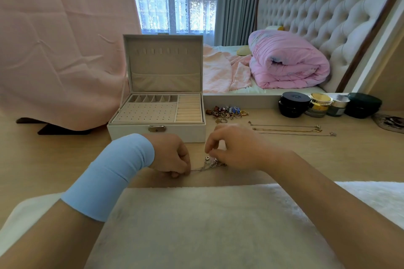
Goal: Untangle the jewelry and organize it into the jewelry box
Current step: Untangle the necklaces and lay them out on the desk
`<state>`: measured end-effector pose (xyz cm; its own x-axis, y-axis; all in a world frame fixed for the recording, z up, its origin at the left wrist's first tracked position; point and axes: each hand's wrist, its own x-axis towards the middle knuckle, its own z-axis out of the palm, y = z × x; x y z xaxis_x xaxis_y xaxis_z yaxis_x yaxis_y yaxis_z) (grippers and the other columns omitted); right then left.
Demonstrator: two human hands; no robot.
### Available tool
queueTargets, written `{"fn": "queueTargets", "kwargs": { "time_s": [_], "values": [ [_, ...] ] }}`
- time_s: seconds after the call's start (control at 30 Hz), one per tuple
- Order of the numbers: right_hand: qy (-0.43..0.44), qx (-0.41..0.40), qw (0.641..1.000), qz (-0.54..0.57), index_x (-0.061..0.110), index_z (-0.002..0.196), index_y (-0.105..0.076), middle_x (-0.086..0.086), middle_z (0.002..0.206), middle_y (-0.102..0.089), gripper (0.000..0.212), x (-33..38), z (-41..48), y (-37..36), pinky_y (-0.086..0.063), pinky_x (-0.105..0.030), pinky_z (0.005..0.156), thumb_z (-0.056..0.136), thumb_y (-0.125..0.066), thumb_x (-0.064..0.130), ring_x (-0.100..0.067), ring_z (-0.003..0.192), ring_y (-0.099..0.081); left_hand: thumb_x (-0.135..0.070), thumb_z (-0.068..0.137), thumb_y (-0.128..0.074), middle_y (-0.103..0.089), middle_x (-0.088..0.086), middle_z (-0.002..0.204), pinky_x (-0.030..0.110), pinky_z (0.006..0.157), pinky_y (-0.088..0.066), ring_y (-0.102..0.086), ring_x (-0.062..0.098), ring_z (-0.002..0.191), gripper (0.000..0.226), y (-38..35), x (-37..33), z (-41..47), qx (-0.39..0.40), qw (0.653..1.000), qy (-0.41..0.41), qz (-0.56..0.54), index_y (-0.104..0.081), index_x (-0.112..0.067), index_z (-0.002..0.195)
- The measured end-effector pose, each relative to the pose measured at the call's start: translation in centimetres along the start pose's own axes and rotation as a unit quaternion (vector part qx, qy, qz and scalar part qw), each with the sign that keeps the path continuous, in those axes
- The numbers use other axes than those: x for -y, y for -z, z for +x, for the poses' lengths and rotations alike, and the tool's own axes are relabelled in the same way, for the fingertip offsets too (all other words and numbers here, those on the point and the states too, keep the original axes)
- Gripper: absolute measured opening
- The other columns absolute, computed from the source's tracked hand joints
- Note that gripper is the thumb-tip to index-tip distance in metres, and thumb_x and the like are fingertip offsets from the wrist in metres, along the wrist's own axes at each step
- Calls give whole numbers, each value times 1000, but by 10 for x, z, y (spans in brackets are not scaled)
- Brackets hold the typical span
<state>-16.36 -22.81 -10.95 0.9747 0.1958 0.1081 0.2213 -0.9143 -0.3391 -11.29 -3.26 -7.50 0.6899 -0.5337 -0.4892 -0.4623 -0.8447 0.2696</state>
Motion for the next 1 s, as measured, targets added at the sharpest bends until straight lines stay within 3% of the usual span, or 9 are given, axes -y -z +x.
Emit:
{"fn": "queueTargets", "kwargs": {
  "time_s": [0.17, 0.33, 0.53, 0.6, 0.67, 0.77, 0.87, 1.0],
  "values": [
    [6, 51, 999, -10, 41, 94, -74, 21, 103, -60, 8, -1, 1, -7, -52, -32, 86, 89, -70, 45, -2, 94, -56, -25, 90, -57, -71, -9, 76, 27, 87, -54, -64, 11, 73, 15, -1, 1, 2, 0, 1000, -8, -10, -71, -31, 89],
    [-2, 57, 998, -2, 36, 85, -74, 20, 94, -65, 4, -6, 0, -4, -54, -34, 86, 86, -74, 39, -1, 89, -59, -27, 89, -59, -71, -7, 79, 28, 86, -53, -62, 10, 73, 11, -1, 1, 3, -2, 1000, -14, -5, -70, -31, 91],
    [-5, 32, 999, -6, 44, 116, -68, 18, 98, -62, 20, -2, 5, -5, -45, -26, 77, 99, -60, 37, -5, 84, -54, -21, 88, -60, -67, -9, 71, 22, 73, -50, -61, 10, 63, 11, -4, -3, 5, 15, 1000, 4, 10, -70, -23, 91],
    [16, 45, 998, -40, 45, 121, -68, 19, 100, -55, 24, 3, 7, -9, -35, -14, 69, 100, -60, 36, -5, 89, -48, -23, 87, -59, -69, -9, 72, 22, 71, -49, -61, 10, 63, 12, -4, -3, 6, 11, 1000, 7, 15, -71, -23, 89],
    [23, 53, 996, -61, 41, 118, -71, 19, 100, -51, 22, 6, 9, -11, -30, -10, 66, 98, -63, 35, -4, 89, -45, -25, 87, -59, -70, -9, 74, 22, 73, -50, -62, 11, 64, 14, -3, -2, 5, 9, 1000, 10, 11, -73, -23, 92],
    [25, 39, 996, -78, 32, 106, -74, 15, 104, -57, 13, 5, 10, -11, -47, -26, 79, 95, -66, 34, -8, 93, -52, -24, 86, -59, -71, -8, 74, 24, 78, -52, -62, 11, 63, 16, -4, 0, 6, 5, 1000, 8, -2, -73, -21, 93],
    [10, 42, 995, -91, 29, 103, -70, 12, 106, -61, 11, 4, 9, -11, -50, -32, 84, 97, -63, 34, -11, 95, -55, -23, 85, -59, -69, -8, 71, 24, 76, -53, -61, 11, 62, 15, -4, 2, 7, -11, 1000, 1, -11, -72, -19, 91],
    [-11, -57, 998, 31, 31, 92, -69, 18, 88, -65, 6, -8, 5, -8, -51, -28, 79, 96, -65, 31, -3, 82, -59, -24, 87, -58, -67, -6, 74, 31, 83, -55, -59, 14, 70, 15, -4, 4, 8, -39, 999, -8, 3, -72, -20, 91]
  ]
}}
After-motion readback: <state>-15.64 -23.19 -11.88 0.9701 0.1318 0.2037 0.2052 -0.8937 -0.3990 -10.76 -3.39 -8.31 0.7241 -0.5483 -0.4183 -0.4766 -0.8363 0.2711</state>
